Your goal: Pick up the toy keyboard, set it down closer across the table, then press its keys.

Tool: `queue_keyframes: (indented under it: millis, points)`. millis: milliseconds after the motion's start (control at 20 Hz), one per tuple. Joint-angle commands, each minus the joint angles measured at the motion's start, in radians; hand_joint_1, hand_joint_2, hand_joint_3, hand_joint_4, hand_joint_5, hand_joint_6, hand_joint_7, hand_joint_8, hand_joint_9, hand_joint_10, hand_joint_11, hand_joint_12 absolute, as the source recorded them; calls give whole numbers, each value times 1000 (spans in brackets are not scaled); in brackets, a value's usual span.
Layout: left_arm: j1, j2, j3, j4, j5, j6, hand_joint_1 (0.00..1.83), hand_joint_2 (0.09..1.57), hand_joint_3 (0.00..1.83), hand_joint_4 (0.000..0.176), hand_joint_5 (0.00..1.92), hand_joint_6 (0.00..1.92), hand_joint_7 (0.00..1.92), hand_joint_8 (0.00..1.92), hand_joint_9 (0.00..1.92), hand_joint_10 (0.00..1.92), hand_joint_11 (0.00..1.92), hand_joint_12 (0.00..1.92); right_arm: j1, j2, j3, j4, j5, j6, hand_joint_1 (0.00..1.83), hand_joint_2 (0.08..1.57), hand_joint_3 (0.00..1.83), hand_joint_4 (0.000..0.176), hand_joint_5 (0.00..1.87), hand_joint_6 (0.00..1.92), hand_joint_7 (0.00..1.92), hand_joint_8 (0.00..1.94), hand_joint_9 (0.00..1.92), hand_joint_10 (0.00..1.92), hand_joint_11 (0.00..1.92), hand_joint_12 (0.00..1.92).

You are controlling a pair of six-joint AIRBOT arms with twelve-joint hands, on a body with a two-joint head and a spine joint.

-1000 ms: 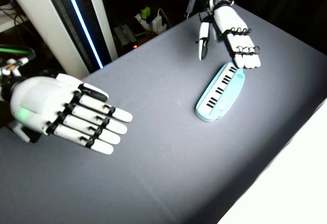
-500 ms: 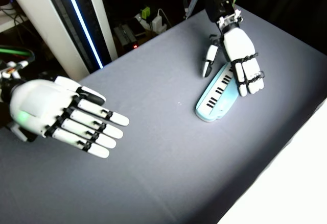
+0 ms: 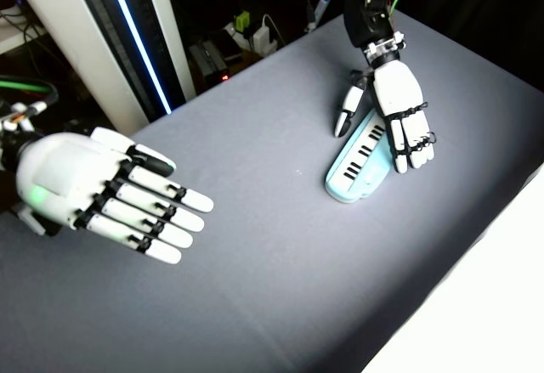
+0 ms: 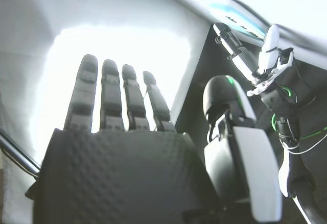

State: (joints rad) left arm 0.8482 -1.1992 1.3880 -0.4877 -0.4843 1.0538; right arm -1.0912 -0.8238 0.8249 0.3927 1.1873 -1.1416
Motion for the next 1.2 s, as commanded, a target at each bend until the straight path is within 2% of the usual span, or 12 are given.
queue_keyframes:
  millis: [0, 100, 200, 250, 300, 400, 550, 750, 800, 850, 950, 1150]
  points:
    - [-3, -12, 8, 18, -48, 28, 1021, 990, 0, 54, 2, 0, 46, 6, 96, 61, 0, 1182, 5, 3, 1, -9, 126, 6, 194, 1365, 1, 13, 0, 0, 0, 0, 0, 0, 0, 0]
    - [-3, -15, 9, 19, -41, 28, 1073, 1037, 3, 35, 96, 14, 143, 16, 198, 121, 0, 1409, 5, 3, 1, -9, 126, 6, 188, 1369, 2, 16, 0, 0, 0, 0, 0, 0, 0, 0]
    - [-3, -17, 9, 21, -40, 28, 1159, 1086, 0, 34, 210, 19, 174, 4, 209, 189, 0, 1356, 4, 3, 1, -8, 126, 6, 184, 1368, 1, 17, 0, 0, 0, 0, 0, 0, 0, 0]
    - [-3, -17, 9, 22, -40, 28, 1193, 1100, 0, 0, 339, 43, 272, 7, 248, 308, 0, 1426, 4, 3, 1, -8, 126, 6, 183, 1367, 1, 17, 0, 0, 0, 0, 0, 0, 0, 0]
    - [-3, -17, 9, 22, -40, 28, 1201, 1122, 0, 0, 406, 73, 339, 13, 239, 483, 0, 1483, 3, 3, 1, -7, 126, 6, 183, 1367, 1, 20, 0, 0, 0, 0, 0, 0, 0, 0]
    - [-3, -16, 8, 22, -44, 28, 1279, 1137, 0, 0, 374, 595, 506, 168, 245, 1043, 112, 1673, 3, 3, 1, -7, 126, 6, 188, 1362, 0, 37, 0, 0, 0, 0, 0, 0, 0, 0]
    - [-4, -3, -10, 30, -75, 28, 1328, 1179, 1, 0, 183, 1096, 352, 658, 214, 1175, 148, 1710, 3, 3, 1, -6, 127, 6, 184, 1357, 0, 32, 0, 0, 0, 0, 0, 0, 0, 0]
    - [-18, 25, -49, 96, -136, -10, 1323, 1177, 1, 8, 136, 1165, 210, 953, 169, 1165, 67, 1698, 3, 3, 1, -5, 128, 6, 193, 1362, 0, 36, 0, 0, 0, 0, 0, 0, 0, 0]
    - [-25, 32, -61, 126, -154, -24, 1327, 1178, 1, 19, 111, 1205, 162, 1079, 137, 1316, 79, 1754, 3, 3, 1, -5, 128, 6, 177, 1360, 0, 39, 0, 0, 0, 0, 0, 0, 0, 0]
    - [-30, 36, -71, 148, -168, -35, 1350, 1170, 0, 0, 124, 1204, 170, 1136, 168, 1403, 160, 1757, 3, 3, 1, -5, 130, 6, 174, 1359, 0, 38, 0, 0, 0, 0, 0, 0, 0, 0]
    - [-43, 41, -90, 210, -201, -72, 1370, 1160, 0, 0, 166, 1176, 187, 1191, 203, 1471, 194, 1765, 3, 3, 1, -4, 134, 7, 181, 1354, 0, 34, 0, 0, 0, 0, 0, 0, 0, 0]
    - [-70, 39, -116, 328, -262, -162, 1208, 1099, 0, 0, 108, 1375, 35, 1662, 85, 1877, 178, 1918, 3, 3, 1, -4, 139, 10, 183, 1361, 1, 35, 0, 0, 0, 0, 0, 0, 0, 0]
